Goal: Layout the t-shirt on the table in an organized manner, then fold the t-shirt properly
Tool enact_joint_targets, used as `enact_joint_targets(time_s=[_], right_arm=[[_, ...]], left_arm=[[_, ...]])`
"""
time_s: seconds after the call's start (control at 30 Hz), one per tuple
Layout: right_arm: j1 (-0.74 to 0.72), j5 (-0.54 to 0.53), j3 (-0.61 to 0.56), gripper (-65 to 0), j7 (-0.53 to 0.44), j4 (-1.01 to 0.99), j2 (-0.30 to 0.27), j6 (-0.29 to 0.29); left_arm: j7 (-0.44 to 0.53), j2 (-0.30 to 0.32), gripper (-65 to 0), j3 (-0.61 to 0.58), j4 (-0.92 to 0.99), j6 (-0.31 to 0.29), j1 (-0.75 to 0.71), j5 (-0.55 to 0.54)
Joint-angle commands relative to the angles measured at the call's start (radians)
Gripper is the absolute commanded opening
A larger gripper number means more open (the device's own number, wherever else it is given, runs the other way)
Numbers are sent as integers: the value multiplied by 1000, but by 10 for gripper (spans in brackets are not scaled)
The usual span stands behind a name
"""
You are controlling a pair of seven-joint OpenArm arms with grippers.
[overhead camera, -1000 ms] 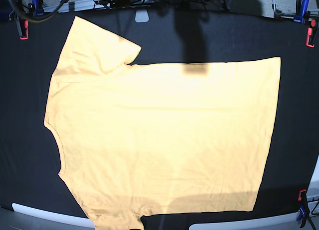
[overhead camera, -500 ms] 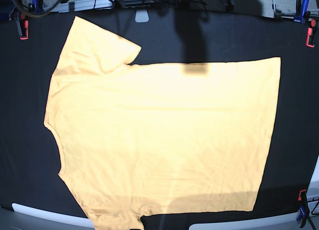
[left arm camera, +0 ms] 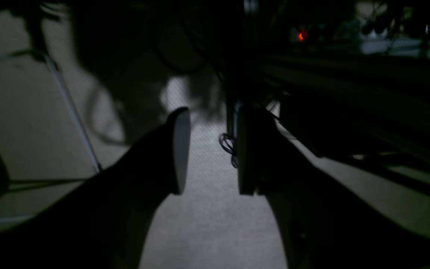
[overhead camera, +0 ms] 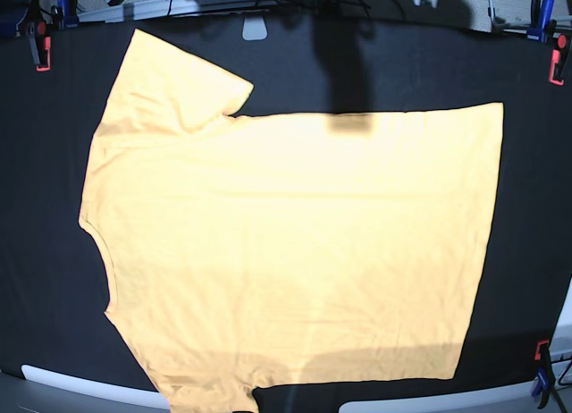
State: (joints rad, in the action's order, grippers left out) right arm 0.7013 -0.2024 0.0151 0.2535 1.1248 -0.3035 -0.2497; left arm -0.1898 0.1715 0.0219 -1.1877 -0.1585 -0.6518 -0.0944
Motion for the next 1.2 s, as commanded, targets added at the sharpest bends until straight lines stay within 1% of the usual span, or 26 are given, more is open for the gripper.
enact_joint_targets(time_s=[0.0, 0.1, 0.17, 0.3, 0.37, 0.47, 0.57, 0.67, 0.77, 0.83, 0.87, 0.93, 1.0, 1.07, 1.17], right_arm=[[49, -25, 2, -547, 0, 70, -28, -22], [169, -65, 2, -556, 37, 268, -97, -58], [244, -94, 8, -556, 49, 393, -146, -58], [388, -93, 67, -556, 96, 621, -222, -58], [455, -93, 116, -556, 122, 724, -248, -60], [540, -92, 202, -556, 127, 861, -282, -80], [580, -90, 294, -556, 156, 975, -298, -109], [581, -90, 377, -556, 216, 1070, -311, -181], [568, -89, 440, -556, 217, 1149, -312, -201], [546, -88, 472, -549, 221, 1190, -312, -206], [532, -86, 486, -538, 232, 1206, -312, -208], [505, -86, 497, -504, 285, 1231, -311, -211], [482, -87, 497, -475, 351, 1231, -311, -211], [470, -86, 497, -471, 387, 1231, -311, -211], [471, -86, 497, -471, 390, 1231, -311, -211]], left_arm=[[-3, 27, -460, 2, -61, 1, -40, -14], [-50, 98, -461, 2, -223, 0, -125, -19], [-86, 148, -461, 3, -327, 1, -177, -19], [-170, 243, -461, 3, -527, 1, -266, -12], [-213, 283, -461, 3, -623, 0, -302, 29], [-241, 341, -461, 3, -756, 1, -342, 132], [-245, 397, -461, 3, -865, 1, -345, 228], [-244, 451, -461, 3, -951, 2, -325, 358], [-243, 502, -461, 3, -999, 2, -283, 463], [-235, 539, -460, 3, -1001, -2, -244, 471], [-232, 557, -460, 3, -998, -27, -225, 468], [-220, 584, -460, 3, -990, -104, -187, 450], [-179, 598, -449, 3, -975, -148, -152, 433], [-138, 600, -428, 3, -951, -161, -115, 434], [-86, 599, -425, 2, -882, -161, -53, 429]])
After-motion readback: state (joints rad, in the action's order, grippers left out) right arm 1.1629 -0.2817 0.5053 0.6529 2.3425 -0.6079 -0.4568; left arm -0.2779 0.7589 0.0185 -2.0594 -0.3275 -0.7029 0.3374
